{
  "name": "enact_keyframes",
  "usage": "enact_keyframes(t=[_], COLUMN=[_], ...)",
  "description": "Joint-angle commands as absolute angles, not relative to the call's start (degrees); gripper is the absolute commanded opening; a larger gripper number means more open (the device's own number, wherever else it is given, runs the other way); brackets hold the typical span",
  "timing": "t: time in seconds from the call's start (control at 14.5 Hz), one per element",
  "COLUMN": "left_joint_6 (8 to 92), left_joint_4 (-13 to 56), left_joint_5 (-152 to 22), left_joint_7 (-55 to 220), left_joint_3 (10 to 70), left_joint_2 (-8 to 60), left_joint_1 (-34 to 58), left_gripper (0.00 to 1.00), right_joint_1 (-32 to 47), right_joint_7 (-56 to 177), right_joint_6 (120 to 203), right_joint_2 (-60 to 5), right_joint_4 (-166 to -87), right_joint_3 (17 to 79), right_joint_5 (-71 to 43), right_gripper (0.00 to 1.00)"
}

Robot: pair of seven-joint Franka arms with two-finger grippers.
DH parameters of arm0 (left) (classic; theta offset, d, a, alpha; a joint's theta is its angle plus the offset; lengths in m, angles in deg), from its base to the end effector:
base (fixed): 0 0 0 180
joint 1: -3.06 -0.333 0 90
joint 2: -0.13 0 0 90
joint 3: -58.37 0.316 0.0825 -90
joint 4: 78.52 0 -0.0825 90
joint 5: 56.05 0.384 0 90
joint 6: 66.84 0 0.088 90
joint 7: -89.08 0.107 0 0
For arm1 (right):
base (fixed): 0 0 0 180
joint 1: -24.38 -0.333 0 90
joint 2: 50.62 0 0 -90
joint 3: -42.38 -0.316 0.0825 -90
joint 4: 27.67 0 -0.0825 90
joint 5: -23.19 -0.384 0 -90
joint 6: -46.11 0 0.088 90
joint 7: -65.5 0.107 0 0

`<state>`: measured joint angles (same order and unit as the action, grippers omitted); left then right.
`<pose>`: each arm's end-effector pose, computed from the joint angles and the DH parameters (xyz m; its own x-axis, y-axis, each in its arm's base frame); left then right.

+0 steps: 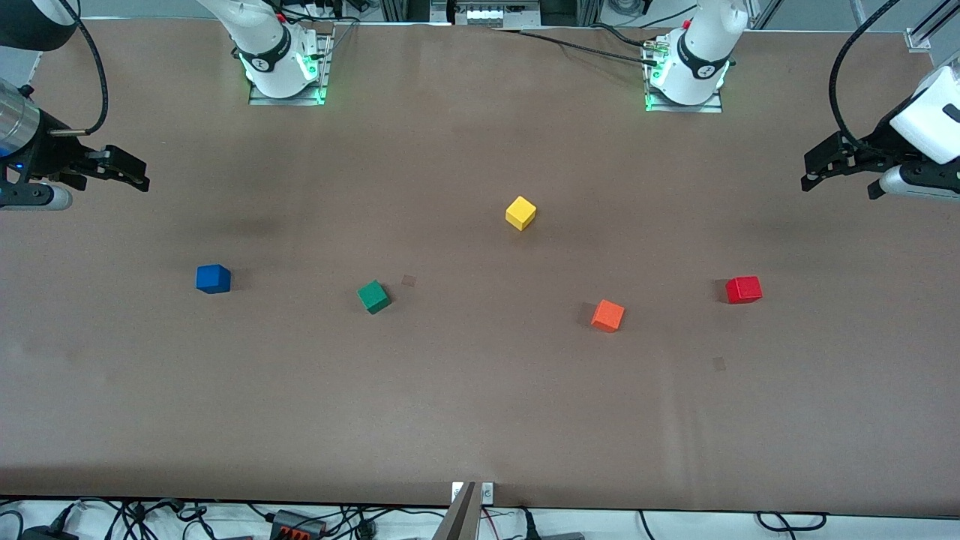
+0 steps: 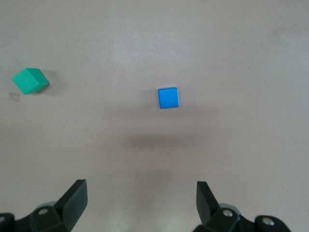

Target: Pass red block to right arm, stack on blue

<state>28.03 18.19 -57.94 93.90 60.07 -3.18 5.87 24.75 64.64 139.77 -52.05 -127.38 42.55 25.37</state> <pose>0.5429 -0.0133 0.6082 0.9945 -0.1005 0.0284 -0.1014 -0.9943 0.0324 0.5455 -0.0090 0.5636 0.9967 0.0080 -0.0811 0.0110 -0.9993 0.0364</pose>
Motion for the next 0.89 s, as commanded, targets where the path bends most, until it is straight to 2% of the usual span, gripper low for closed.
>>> enact_keyframes(t=[0.0,0.83], left_joint_6=[26.1,25.2], left_joint_4=[16.2,16.1], left_joint_5=[-57.4,-57.5], left_joint_7=[94.7,94.1], left_joint_3=[60.2,60.5], left_joint_2=[-2.4,-2.2], left_joint_1=[5.9,5.8], left_gripper=[1.00,1.00], right_joint_1=[24.7,24.5], right_joint_7=[64.0,64.3], right_joint_6=[139.2,138.6], right_joint_2=[-53.0,-52.8], right_joint_4=[-127.9,-128.0], right_joint_3=[42.3,42.5], right_joint_5=[26.3,26.3], right_gripper=[1.00,1.00])
